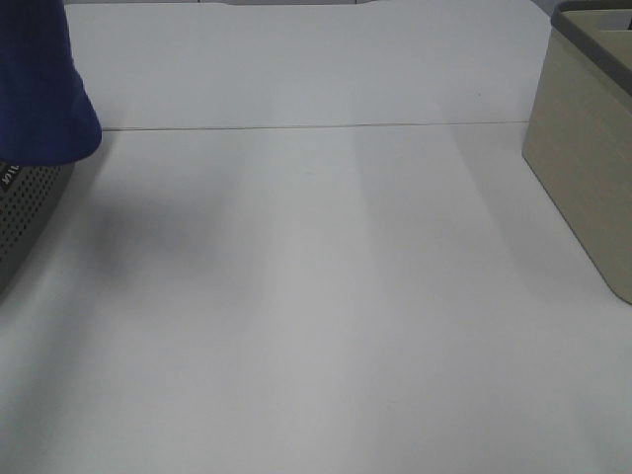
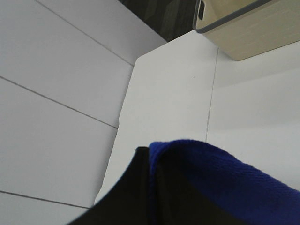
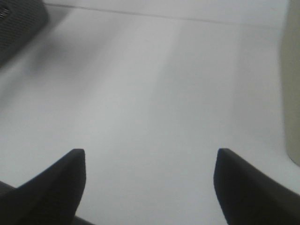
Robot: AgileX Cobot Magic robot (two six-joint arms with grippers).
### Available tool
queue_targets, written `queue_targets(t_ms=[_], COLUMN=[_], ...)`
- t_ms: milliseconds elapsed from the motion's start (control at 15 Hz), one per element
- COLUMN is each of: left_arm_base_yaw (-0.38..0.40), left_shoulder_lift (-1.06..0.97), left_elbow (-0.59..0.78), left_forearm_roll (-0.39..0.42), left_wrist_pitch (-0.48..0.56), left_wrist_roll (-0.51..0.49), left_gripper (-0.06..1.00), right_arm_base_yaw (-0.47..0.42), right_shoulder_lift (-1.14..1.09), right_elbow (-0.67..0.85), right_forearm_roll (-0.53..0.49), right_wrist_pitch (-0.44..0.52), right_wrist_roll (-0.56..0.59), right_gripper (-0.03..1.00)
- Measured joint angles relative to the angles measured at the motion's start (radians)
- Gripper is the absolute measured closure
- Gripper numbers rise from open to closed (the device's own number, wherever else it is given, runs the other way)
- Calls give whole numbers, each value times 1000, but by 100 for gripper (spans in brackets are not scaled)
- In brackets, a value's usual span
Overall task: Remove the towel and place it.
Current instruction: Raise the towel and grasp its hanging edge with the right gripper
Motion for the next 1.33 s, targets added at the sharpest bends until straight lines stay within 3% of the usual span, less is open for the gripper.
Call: queue_targets(t_ms=[133, 267, 333, 400, 533, 600, 733, 933, 1200, 1333], left_arm_base_yaw=[-54, -100, -114, -118, -126, -127, -127, -127, -127, -127], left_shoulder_lift=[0, 0, 0, 0, 0, 0, 0, 0, 0, 0], left_elbow=[0, 0, 0, 0, 0, 0, 0, 0, -1, -1], left_forearm_roll=[0, -2, -3, -4, -8, -28, -55, -81, -86, -86], left_wrist_pitch=[0, 0, 0, 0, 0, 0, 0, 0, 0, 0], left_wrist_roll=[5, 7, 7, 7, 7, 6, 4, 4, 4, 4], left_gripper=[94, 94, 94, 94, 94, 94, 94, 94, 94, 94], right_arm_base_yaw=[0, 0, 0, 0, 0, 0, 0, 43, 332, 417], right_shoulder_lift=[155, 347, 436, 485, 653, 792, 886, 1020, 1227, 1299], right_elbow=[0, 0, 0, 0, 0, 0, -1, -30, -207, -271], right_forearm_roll=[304, 638, 769, 834, 1046, 1169, 1217, 1221, 1223, 1223], right_wrist_pitch=[-80, -74, -41, -11, 136, 230, 227, 208, 24, -26], right_wrist_roll=[-309, -697, -865, -955, -1211, -1236, -1245, -1416, -1507, -1521], right_gripper=[22, 22, 22, 22, 22, 22, 22, 23, 28, 28])
